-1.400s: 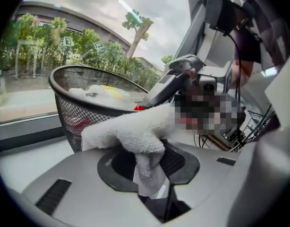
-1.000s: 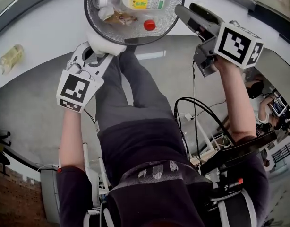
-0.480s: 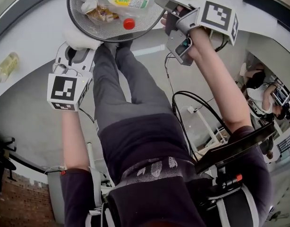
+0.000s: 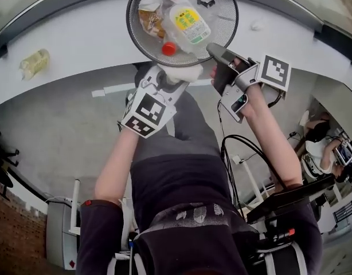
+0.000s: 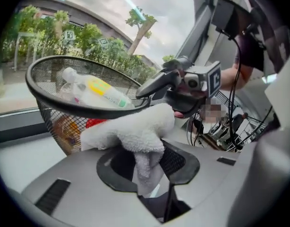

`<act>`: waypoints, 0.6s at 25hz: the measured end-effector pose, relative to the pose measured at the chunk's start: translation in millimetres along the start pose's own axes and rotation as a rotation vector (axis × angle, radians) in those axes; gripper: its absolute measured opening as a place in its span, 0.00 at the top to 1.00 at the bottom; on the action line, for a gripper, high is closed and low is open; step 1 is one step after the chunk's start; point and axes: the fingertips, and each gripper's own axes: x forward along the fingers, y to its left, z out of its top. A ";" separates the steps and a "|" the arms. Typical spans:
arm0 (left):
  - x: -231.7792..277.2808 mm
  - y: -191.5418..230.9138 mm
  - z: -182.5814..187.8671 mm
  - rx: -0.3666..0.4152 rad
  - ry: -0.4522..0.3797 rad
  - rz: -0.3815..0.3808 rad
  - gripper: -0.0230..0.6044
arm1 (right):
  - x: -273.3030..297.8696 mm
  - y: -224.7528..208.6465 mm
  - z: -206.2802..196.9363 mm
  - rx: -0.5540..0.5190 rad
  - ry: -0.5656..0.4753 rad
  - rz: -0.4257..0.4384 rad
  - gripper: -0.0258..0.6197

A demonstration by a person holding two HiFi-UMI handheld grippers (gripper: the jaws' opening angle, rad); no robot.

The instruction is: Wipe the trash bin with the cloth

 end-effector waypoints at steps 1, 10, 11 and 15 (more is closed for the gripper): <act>-3.7 1.3 -2.6 -0.003 0.013 0.004 0.79 | -3.5 0.5 0.7 -0.021 0.002 -0.002 0.81; -106.6 103.6 -57.0 -0.032 0.332 0.268 0.79 | -72.8 -9.4 12.5 -0.034 -0.076 0.020 0.68; -115.5 119.2 -51.0 -0.027 0.349 0.304 0.79 | -82.4 -8.0 15.5 -0.045 -0.092 0.016 0.68; -132.3 186.3 -40.3 -0.075 0.398 0.379 0.57 | -101.2 16.1 22.0 -0.170 -0.135 0.026 0.68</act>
